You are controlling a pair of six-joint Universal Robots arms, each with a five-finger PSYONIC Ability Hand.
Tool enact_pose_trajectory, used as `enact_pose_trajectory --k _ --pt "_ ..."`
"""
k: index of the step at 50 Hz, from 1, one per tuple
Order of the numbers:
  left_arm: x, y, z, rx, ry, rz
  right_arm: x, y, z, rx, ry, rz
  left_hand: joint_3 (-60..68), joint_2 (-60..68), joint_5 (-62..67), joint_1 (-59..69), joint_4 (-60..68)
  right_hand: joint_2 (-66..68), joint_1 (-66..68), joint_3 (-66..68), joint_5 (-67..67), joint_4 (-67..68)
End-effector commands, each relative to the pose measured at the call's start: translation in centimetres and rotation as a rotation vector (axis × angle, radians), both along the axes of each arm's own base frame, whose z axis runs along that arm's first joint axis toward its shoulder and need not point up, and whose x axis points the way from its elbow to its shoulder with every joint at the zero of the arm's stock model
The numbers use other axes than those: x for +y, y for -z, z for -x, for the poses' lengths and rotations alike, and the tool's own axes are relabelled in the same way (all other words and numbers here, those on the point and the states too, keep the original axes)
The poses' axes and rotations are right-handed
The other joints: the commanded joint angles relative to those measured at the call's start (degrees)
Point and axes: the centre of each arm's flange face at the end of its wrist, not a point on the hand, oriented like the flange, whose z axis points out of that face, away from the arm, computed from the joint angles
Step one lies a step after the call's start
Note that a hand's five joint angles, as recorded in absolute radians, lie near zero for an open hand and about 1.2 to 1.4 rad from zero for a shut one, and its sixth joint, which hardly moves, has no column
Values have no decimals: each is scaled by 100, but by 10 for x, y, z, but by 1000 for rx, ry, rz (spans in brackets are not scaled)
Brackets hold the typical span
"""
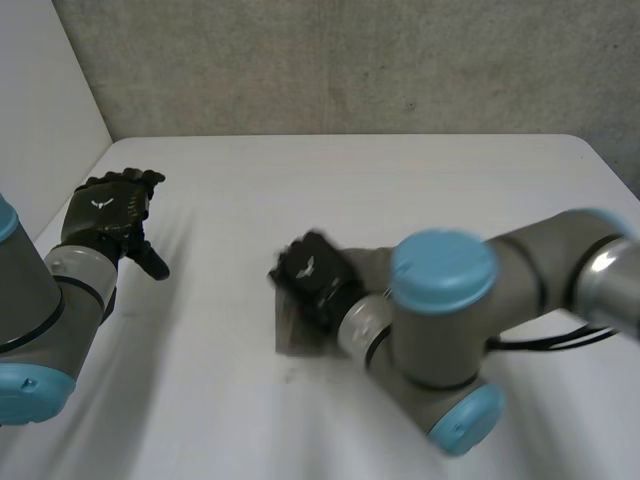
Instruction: Fold the towel.
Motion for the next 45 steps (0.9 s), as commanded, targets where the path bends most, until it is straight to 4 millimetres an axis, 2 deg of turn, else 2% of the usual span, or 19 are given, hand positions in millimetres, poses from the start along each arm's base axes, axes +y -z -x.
enact_pose_trajectory --k 1,2,3,5,6,8,9,13,17,19,24,31,32,33,35,36,37,42,45 --pt "6 -13 8 19 52 36 8 4 -3 6 22 -7 47 53 -161 15 42 -6038 -6058 -6089 -6048 -6082" --pt "9 -18 11 29 73 48 6 -16 0 -32 60 12 168 174 -40 136 163 -6038 -6058 -6089 -6048 -6082" --pt "9 -18 11 29 73 48 6 -16 0 -33 60 12 170 175 -39 138 165 -6038 -6058 -6089 -6048 -6082" --pt "13 -32 20 58 113 81 -8 -40 15 -114 150 -14 220 226 12 188 215 -6038 -6058 -6089 -6048 -6082" --pt "13 -32 20 58 113 81 -8 -40 15 -114 150 -14 220 226 12 188 215 -6038 -6058 -6089 -6048 -6082" --pt "14 -42 25 79 132 109 -33 -52 44 -189 269 -75 220 226 12 188 215 -6038 -6058 -6089 -6048 -6082" --pt "16 -51 30 98 146 127 -33 -52 44 -190 270 -75 220 226 12 188 215 -6038 -6058 -6089 -6048 -6082" --pt "20 -74 42 124 183 134 -50 -66 87 -257 397 -123 170 175 -39 138 165 -6038 -6058 -6089 -6048 -6082" --pt "22 -87 47 134 197 126 -58 -56 117 -218 486 -168 153 158 -56 121 148 -6038 -6058 -6089 -6048 -6082" --pt "23 -92 50 143 204 118 -62 -34 144 -156 566 -252 153 158 -56 121 148 -6038 -6058 -6089 -6048 -6082" --pt "26 -101 68 190 249 86 -58 -6 170 -111 602 -356 153 158 -56 121 148 -6038 -6058 -6089 -6048 -6082" --pt "30 -96 79 216 274 21 -60 20 190 -128 602 -442 187 192 -22 155 182 -4264 -4283 -4314 -4273 -4308" --pt "30 -92 80 217 273 1 -62 25 192 -135 606 -448 187 192 -22 155 182 -2965 -2984 -3015 -2974 -3009" --pt "30 -92 80 217 273 1 -62 25 192 -135 606 -448 187 192 -22 155 182 -2952 -2971 -3002 -2961 -2996" --pt "30 -90 80 217 271 -15 -72 28 197 -160 624 -414 170 175 -39 138 165 -139 -159 -190 -149 -183" --pt "31 -88 80 215 271 -25 -72 28 197 -160 624 -413 170 175 -39 138 165 -126 -145 -176 -135 -170" --pt "32 -87 80 212 270 -32 -77 27 199 -171 628 -385 170 175 -39 138 165 951 932 900 941 907" --pt "32 -86 79 210 268 -41 -91 11 196 -204 614 -290 170 175 -39 138 165 962 942 911 952 918" --pt "32 -85 78 209 266 -43 -101 -12 186 -230 590 -204 170 175 -39 138 165 962 942 911 952 918"
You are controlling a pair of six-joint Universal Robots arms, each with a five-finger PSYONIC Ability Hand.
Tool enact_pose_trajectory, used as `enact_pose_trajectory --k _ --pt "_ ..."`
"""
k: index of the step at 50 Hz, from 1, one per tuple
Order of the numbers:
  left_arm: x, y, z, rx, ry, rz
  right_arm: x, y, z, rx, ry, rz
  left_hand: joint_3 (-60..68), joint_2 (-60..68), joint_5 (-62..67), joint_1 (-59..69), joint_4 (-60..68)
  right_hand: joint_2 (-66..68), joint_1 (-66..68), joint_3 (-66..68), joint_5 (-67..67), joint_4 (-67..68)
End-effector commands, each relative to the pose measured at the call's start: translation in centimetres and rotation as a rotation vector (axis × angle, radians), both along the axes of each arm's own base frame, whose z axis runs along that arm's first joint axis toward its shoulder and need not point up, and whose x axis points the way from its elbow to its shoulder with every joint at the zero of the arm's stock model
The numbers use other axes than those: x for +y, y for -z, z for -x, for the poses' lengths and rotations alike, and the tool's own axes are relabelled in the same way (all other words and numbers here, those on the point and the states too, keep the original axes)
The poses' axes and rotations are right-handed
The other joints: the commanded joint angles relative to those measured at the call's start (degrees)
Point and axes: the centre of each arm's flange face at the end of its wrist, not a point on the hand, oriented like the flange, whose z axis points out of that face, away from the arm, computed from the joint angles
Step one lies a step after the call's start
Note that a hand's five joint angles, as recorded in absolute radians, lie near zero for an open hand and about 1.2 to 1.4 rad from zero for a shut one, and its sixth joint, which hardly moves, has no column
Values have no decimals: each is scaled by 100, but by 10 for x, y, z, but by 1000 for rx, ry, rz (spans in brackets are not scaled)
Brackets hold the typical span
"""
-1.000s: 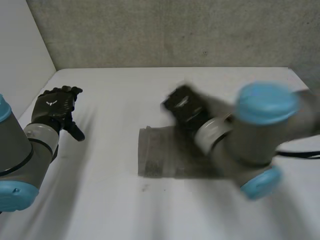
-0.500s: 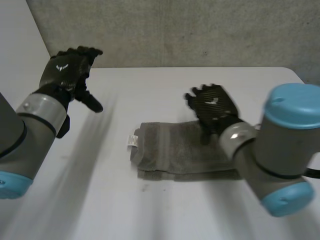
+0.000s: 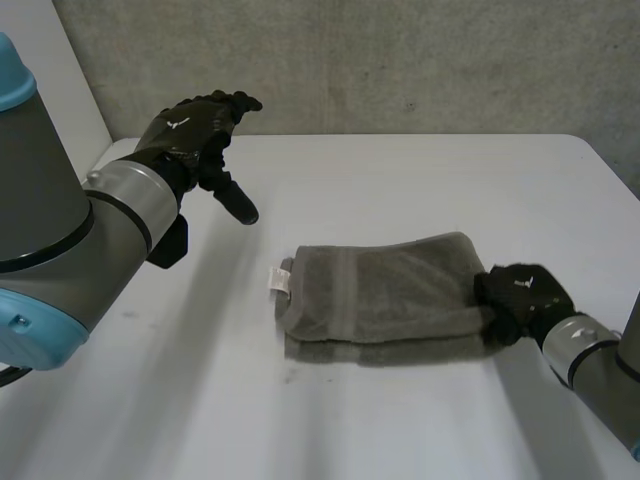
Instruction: Fold the towel.
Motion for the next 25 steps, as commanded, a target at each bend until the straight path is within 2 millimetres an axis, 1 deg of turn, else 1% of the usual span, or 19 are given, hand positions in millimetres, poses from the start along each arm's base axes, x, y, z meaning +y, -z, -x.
enact_pose_trajectory --k 1,2,4,5,6,7,8,9,10,12,13,15,17,19,20,21,23,24,25 --pt "0 2 -2 -6 -4 -7 -16 -48 -28 -17 -57 203 136 134 -38 131 140 745 530 335 409 306" --pt "0 3 -2 -8 -4 -11 -16 -48 -29 -17 -57 203 136 134 -38 131 140 745 530 335 409 306" --pt "1 5 -2 -10 -4 -15 6 -70 -76 -52 -209 282 119 117 -55 114 123 745 530 335 409 306" --pt "1 5 -2 -12 -4 -18 6 -70 -76 -52 -210 283 119 117 -55 114 123 745 530 335 409 306" --pt "2 8 -2 -15 -2 -24 19 -73 -98 -64 -281 297 102 101 -71 98 106 745 530 335 409 306" --pt "2 8 -2 -15 -2 -25 19 -73 -98 -65 -282 297 102 100 -71 98 106 745 530 335 409 306" --pt "2 9 -2 -17 -2 -27 32 -71 -118 -69 -349 296 102 100 -71 98 106 745 530 335 409 306" --pt "3 9 -2 -18 -2 -29 46 -66 -136 -58 -416 280 102 100 -71 98 106 745 530 335 409 306" --pt "3 9 -2 -18 -2 -29 46 -66 -136 -58 -417 279 102 100 -71 98 106 745 530 335 409 306" --pt "3 9 -2 -18 -2 -29 79 -47 -168 4 -567 240 85 84 -88 81 89 745 530 335 409 306" --pt "3 8 -3 -16 -2 -26 79 -47 -168 5 -568 240 85 84 -88 81 89 745 530 335 409 306" --pt "4 7 -3 -13 -2 -24 93 -33 -178 53 -625 212 85 84 -88 81 89 745 530 335 409 306" --pt "3 6 -3 -13 -4 -21 113 -6 -187 154 -708 160 69 67 -105 64 72 745 530 335 409 306" --pt "3 6 -3 -12 -4 -21 117 3 -187 197 -726 138 69 67 -105 64 72 745 530 335 409 306" --pt "3 6 -3 -12 -4 -21 118 6 -186 214 -731 130 69 67 -105 64 72 -465 -680 -875 -800 -904" --pt "4 6 -4 -14 -4 -22 118 6 -186 214 -731 130 69 67 -105 64 72 -477 -692 -887 -812 -916" --pt "4 7 -4 -15 -4 -25 114 -7 -185 169 -703 146 69 67 -105 64 72 -6255 -6470 -6665 -6591 -6694" --pt "4 9 -3 -17 0 -27 114 -7 -185 169 -703 146 69 67 -105 64 72 -6255 -6470 -6665 -6591 -6694" --pt "3 10 -2 -19 0 -31 113 -25 -185 110 -673 176 69 67 -105 64 72 -6255 -6470 -6665 -6591 -6694"
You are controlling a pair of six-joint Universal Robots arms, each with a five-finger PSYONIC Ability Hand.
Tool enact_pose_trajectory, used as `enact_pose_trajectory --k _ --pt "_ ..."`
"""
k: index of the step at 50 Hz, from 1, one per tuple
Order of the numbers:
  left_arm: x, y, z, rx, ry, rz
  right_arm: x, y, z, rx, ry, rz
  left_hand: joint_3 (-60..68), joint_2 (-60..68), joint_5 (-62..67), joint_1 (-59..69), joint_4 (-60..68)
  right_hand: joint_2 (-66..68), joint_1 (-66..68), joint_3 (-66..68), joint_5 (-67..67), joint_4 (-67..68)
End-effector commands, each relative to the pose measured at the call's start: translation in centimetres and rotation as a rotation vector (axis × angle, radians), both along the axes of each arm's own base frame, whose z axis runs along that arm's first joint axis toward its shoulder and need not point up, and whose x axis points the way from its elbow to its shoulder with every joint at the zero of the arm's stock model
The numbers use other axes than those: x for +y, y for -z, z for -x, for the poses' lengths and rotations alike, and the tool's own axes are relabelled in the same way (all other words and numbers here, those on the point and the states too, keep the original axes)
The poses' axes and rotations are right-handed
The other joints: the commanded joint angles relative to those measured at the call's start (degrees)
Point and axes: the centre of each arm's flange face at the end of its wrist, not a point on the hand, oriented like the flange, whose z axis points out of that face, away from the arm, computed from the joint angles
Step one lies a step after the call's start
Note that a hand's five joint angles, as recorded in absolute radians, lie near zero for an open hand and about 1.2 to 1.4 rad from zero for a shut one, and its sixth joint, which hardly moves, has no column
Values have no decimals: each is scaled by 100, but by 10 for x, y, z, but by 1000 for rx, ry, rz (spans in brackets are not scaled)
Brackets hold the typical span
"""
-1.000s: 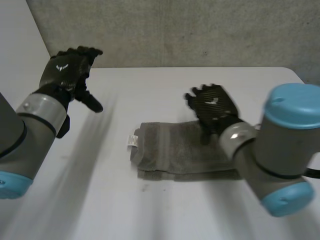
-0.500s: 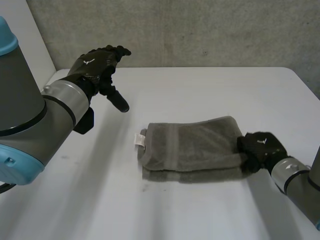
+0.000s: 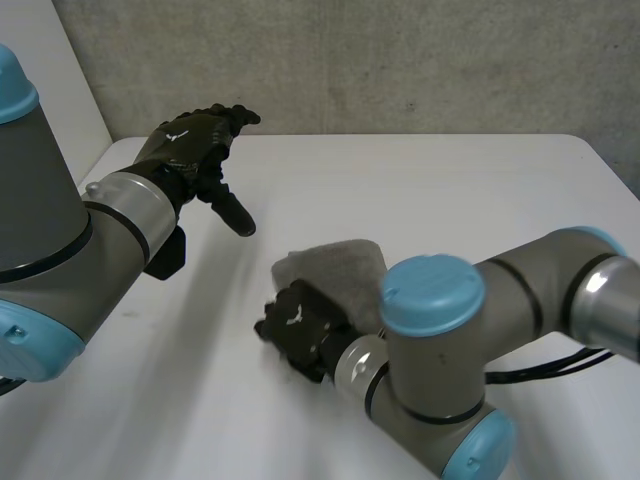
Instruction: Fold the towel.
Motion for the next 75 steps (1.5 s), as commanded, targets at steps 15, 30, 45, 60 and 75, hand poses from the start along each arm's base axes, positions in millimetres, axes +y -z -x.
enact_pose_trajectory --k 15,30,45,60,75 --pt "5 29 17 -36 48 -66 -89 -88 91 -561 487 -286 29 26 -155 19 36 -4622 -4651 -4704 -4633 -4705" --pt "8 126 41 -176 95 -263 -106 -40 96 -440 565 -470 29 26 -155 19 36 -4622 -4651 -4704 -4633 -4705" --pt "4 163 34 -249 24 -323 -103 24 80 -170 480 -367 29 26 -155 19 36 -4622 -4651 -4704 -4633 -4705" --pt "8 81 30 -131 17 -170 -105 -63 86 -338 473 -219 29 26 -155 19 36 -4622 -4651 -4704 -4633 -4705" --pt "26 -53 -21 -16 -67 62 -109 -200 162 -570 693 124 29 26 -155 19 36 -4622 -4651 -4704 -4633 -4705"
